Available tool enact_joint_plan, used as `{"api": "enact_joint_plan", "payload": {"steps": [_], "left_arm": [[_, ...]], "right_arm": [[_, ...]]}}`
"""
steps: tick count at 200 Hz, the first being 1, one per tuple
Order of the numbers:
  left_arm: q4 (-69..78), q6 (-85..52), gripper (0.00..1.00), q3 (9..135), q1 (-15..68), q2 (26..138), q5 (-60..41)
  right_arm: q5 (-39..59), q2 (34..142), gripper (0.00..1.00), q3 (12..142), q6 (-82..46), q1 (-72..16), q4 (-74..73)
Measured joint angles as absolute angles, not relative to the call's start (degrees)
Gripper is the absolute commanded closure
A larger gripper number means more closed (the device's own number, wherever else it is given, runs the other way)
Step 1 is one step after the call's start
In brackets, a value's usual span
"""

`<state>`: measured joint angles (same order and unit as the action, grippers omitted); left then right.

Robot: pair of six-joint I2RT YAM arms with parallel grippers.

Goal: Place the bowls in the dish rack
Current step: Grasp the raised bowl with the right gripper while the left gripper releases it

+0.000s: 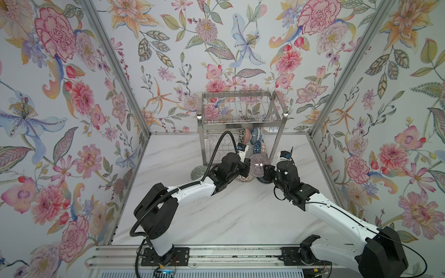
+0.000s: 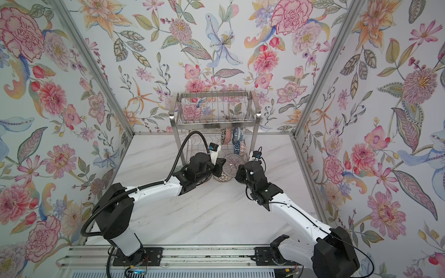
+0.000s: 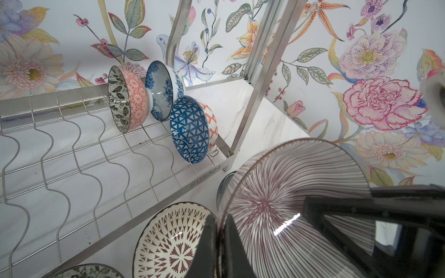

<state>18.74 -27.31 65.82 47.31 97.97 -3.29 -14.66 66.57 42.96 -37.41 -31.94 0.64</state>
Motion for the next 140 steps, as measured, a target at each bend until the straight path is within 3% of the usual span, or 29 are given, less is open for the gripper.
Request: {"api": "enact_joint_plan", "payload": {"steps": [8,14,40,83,140], "left_arm": [[18.44,-26.65,1.0,65.82,48.25,97.34,-1.76],[17.78,-26.44,0.89,65.76,48.38,97.17,-0.99],[15.62,-25.34,0.02,65.76,48.18,96.31,-0.62],[2.85,-19.0,0.01,66.06,44.73,86.56,0.91],[-10.66,-10.07,0.01,63.7,27.03,71.07,2.11]], "right_arm": [[-15.42,67.61,1.0,42.94,-37.67,-31.44,0.54],[-15.73,67.66,1.0,43.05,-37.36,-31.75,0.56],[-16.75,67.64,1.0,43.13,-35.9,-32.64,0.91],[-19.03,68.66,1.0,47.53,-29.87,-33.5,3.77],[-29.36,75.77,1.0,56.99,-18.46,-36.62,7.29]]}}
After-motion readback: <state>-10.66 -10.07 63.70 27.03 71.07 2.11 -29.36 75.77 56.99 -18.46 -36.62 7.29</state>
